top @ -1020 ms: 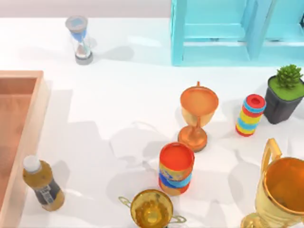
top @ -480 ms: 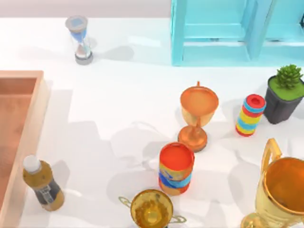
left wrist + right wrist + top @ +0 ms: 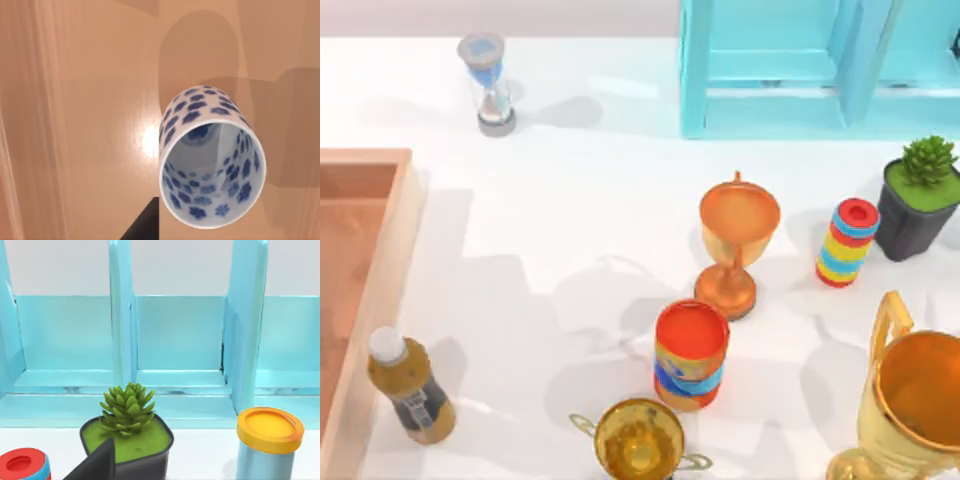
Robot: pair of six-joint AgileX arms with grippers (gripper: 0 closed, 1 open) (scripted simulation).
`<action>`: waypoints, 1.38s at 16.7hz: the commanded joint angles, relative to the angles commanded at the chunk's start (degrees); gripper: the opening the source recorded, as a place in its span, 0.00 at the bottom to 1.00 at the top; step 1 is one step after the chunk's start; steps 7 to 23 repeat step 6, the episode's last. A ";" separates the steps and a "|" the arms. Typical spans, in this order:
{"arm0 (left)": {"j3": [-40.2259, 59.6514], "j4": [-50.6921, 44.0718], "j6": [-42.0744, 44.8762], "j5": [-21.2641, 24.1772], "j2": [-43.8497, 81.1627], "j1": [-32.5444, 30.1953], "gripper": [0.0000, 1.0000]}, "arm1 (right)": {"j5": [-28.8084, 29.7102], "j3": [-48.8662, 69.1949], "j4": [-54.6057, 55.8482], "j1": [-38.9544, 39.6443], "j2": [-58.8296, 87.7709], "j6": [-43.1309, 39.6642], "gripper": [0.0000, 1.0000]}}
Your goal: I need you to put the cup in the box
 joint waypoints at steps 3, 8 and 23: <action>0.00 0.00 0.00 0.00 0.00 0.00 1.00 | 0.00 0.00 0.00 0.00 0.00 0.00 1.00; 0.00 0.00 0.00 0.00 0.00 0.00 1.00 | 0.00 0.00 0.00 0.00 0.00 0.00 1.00; 0.00 0.00 0.00 0.00 0.00 0.00 1.00 | 0.00 0.00 0.00 0.00 0.00 0.00 1.00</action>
